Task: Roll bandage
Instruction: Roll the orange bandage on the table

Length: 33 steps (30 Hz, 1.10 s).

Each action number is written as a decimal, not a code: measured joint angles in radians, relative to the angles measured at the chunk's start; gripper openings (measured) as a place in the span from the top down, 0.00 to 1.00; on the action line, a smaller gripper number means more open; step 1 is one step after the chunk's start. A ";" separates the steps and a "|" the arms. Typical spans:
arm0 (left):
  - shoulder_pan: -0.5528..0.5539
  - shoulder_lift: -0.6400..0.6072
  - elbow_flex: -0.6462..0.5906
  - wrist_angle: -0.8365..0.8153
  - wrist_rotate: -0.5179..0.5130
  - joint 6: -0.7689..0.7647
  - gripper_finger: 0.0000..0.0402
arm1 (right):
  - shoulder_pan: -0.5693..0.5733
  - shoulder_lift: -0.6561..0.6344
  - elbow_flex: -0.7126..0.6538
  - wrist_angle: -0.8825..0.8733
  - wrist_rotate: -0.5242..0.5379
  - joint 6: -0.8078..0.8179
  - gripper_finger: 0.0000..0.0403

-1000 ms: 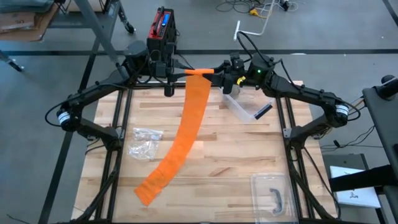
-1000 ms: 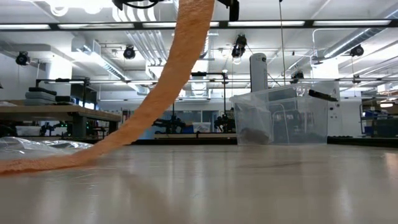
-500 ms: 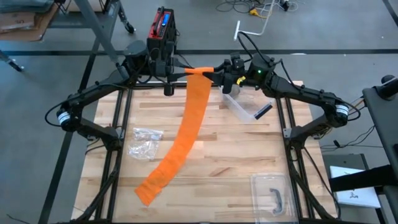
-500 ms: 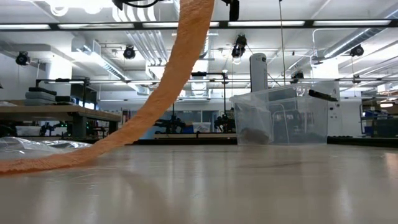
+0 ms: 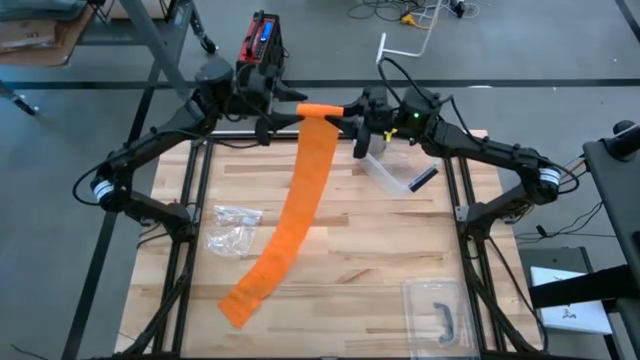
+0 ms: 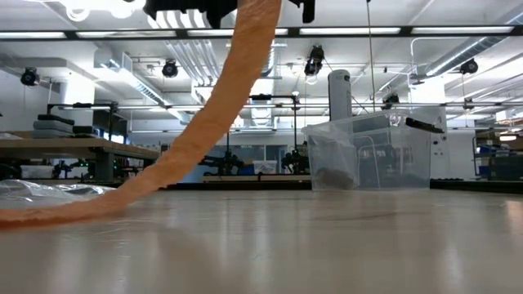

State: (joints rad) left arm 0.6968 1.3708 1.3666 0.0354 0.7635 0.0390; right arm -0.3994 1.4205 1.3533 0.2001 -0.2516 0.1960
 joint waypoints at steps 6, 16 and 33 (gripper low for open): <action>0.008 0.022 0.000 0.053 0.118 -0.131 0.26 | 0.007 0.025 0.000 0.019 0.013 -0.112 0.77; 0.018 0.052 0.000 0.059 0.119 -0.185 0.27 | 0.006 0.053 0.000 0.052 0.016 -0.150 0.78; 0.024 0.064 0.000 0.079 0.129 -0.178 0.64 | 0.005 0.055 0.000 0.060 0.027 -0.146 0.78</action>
State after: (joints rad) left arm 0.7208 1.4349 1.3670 0.1146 0.8929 -0.1393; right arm -0.3946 1.4754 1.3533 0.2604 -0.2249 0.0498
